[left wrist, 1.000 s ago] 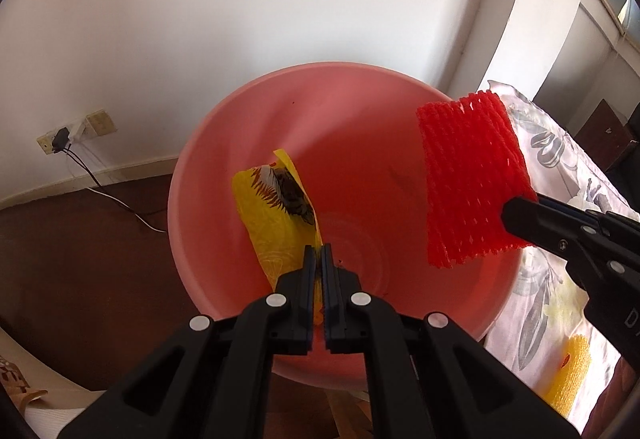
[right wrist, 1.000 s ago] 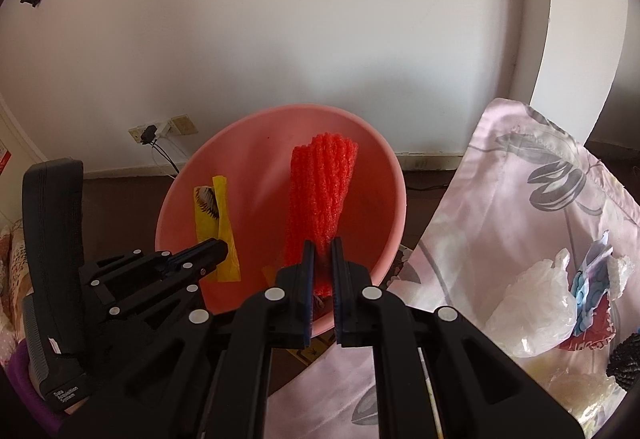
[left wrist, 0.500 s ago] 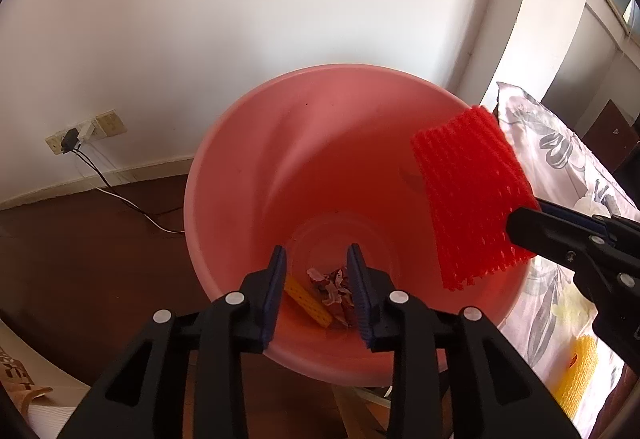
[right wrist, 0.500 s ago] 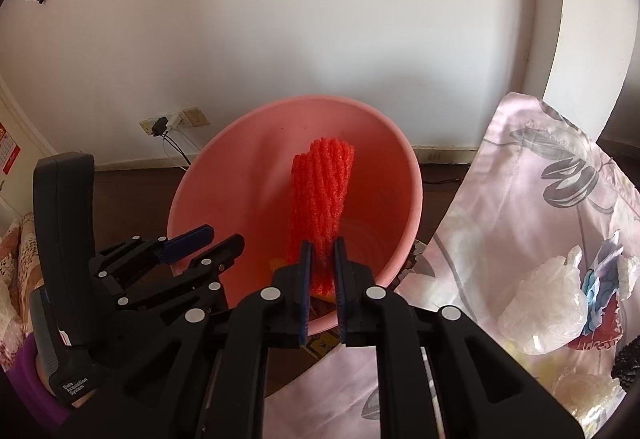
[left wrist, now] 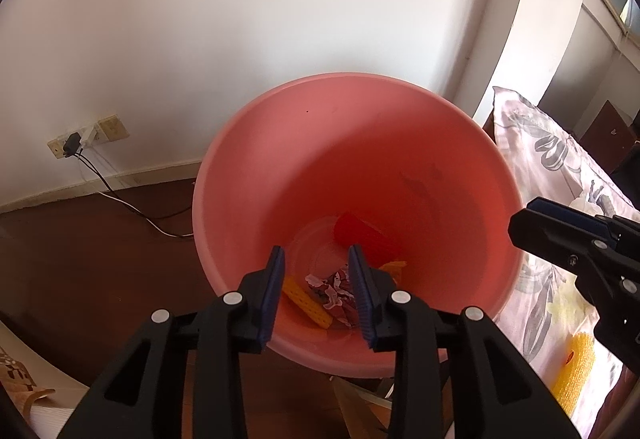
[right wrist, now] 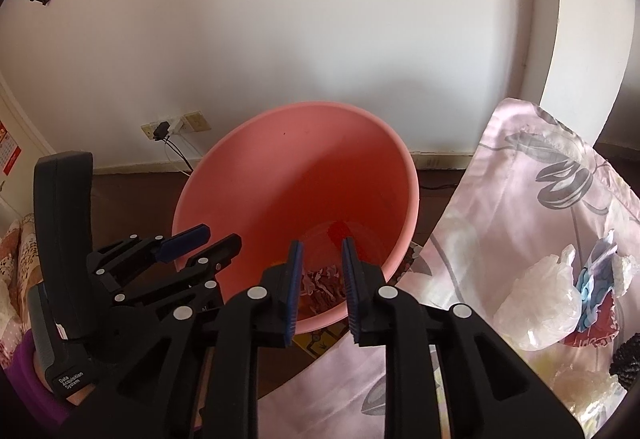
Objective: Collect trash
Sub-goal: 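Move both open grippers back over the table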
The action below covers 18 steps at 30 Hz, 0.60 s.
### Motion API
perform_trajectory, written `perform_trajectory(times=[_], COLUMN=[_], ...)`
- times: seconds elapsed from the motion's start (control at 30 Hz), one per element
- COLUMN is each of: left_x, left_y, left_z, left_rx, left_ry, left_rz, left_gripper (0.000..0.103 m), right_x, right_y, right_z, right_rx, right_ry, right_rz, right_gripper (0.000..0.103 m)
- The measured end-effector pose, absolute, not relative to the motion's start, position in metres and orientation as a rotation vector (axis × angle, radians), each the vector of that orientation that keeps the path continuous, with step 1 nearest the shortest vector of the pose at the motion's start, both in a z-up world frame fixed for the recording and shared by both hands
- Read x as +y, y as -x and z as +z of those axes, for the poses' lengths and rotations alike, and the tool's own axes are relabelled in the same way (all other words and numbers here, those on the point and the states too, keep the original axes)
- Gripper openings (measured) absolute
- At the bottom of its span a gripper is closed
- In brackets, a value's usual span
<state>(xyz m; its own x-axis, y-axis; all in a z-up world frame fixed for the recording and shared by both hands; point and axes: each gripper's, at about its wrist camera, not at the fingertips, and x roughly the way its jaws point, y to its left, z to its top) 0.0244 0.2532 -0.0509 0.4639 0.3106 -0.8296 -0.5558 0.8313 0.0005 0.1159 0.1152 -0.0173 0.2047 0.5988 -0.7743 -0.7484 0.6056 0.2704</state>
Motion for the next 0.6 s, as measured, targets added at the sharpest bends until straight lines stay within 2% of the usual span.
perform_trajectory(times=[0.1, 0.23, 0.6], left_x=[0.25, 0.244, 0.213], left_y=[-0.024, -0.024, -0.027], left_z=[-0.047, -0.039, -0.015], left_rx=[0.942, 0.924, 0.88], left_ry=[0.282, 0.272, 0.233], left_rz=[0.532, 0.517, 0.443], left_gripper=[0.032, 0.037, 0.039], right_x=[0.109, 0.098, 0.068], right_y=[-0.116, -0.118, -0.119], right_z=[-0.014, -0.008, 0.008], right_rx=[0.979, 0.963, 0.926], right_ry=[0.17, 0.154, 0.125], right_rz=[0.938, 0.927, 0.889], right_gripper=[0.02, 0.02, 0.02])
